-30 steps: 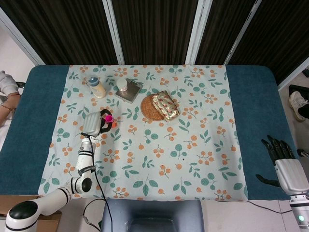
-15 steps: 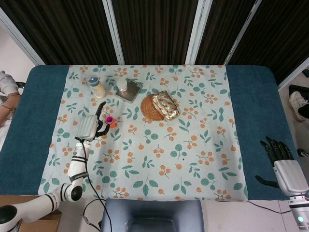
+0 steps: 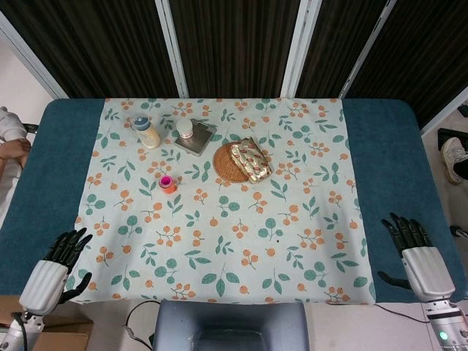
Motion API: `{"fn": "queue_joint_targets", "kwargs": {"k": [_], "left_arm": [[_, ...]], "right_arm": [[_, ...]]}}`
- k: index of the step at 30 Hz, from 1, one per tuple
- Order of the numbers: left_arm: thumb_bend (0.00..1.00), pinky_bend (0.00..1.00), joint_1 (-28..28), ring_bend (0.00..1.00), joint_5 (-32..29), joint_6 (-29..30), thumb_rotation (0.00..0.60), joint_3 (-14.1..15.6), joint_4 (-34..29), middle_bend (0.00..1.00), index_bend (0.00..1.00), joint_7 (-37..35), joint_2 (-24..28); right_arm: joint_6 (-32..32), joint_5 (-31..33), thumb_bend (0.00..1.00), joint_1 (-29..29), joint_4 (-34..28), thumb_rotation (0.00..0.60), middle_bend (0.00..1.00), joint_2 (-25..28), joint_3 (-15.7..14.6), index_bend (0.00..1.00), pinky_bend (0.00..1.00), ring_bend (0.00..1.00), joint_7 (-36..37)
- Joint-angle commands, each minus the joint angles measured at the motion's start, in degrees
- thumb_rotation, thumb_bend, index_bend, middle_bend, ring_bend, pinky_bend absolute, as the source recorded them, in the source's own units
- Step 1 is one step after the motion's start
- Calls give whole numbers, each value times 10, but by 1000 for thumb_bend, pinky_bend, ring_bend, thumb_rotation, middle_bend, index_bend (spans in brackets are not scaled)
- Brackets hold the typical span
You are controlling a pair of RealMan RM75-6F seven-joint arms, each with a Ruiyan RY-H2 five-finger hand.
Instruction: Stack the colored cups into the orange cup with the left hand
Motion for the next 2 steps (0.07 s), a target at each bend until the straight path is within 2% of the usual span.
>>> {"fn": "queue_joint_targets", "kwargs": {"k": [1,2], "left_arm": [[389,74,27,0,4,32,600,-6,23,0,0,29,6],[389,74,28,0,2,27,600,-6,20,0,0,24,9]], "right_arm": [[-2,-3,185,-1,-1,600,0,-3,-4,0,0,0,-11],[-1,-3,185,-1,-1,600,0,-4,-3,0,0,0,-12]]}}
